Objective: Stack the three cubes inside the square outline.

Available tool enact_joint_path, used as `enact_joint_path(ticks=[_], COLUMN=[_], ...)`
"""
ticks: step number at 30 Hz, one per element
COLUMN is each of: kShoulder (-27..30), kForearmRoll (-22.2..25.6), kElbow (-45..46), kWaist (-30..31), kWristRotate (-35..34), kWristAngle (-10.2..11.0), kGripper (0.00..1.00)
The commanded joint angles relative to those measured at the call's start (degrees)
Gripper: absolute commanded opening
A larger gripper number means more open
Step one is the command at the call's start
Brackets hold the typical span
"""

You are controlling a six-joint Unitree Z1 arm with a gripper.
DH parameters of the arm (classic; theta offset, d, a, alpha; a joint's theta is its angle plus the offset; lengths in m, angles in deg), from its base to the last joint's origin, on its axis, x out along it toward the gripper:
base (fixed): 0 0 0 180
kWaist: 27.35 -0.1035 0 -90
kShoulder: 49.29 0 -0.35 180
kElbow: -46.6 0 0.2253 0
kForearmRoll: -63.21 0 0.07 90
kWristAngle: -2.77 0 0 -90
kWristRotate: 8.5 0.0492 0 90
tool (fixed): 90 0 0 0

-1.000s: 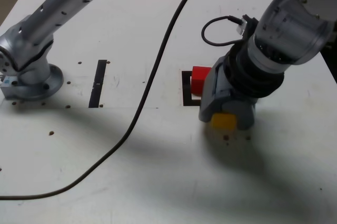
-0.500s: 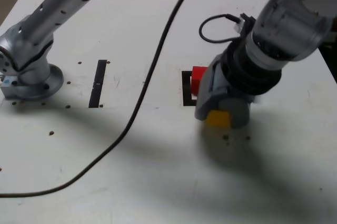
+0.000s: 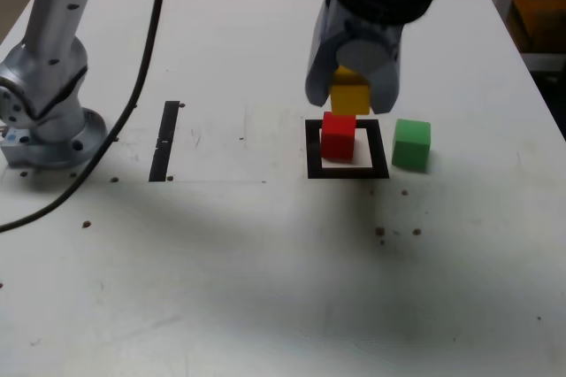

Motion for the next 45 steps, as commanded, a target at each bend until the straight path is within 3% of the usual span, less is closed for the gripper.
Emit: enact_joint_path(ticks=[1, 10, 17, 37, 45], kShoulder=[0.99, 3.35, 1.83, -2.07, -1.86], kForearmRoll=[0.56, -1.82, -5.75, -7.7, -7.64], kElbow=[3.02, 9.79, 11.46, 9.25, 9.48], kWaist=[-2.41, -6.71, -7.11, -4.86, -4.85], kWristRotate=[0.88, 1.55, 2.01, 3.25, 3.25], kWristAngle=[0.06, -0.87, -2.42, -0.84, -1.0], kGripper=[0.19, 0.19, 0.19, 0.2, 0.37])
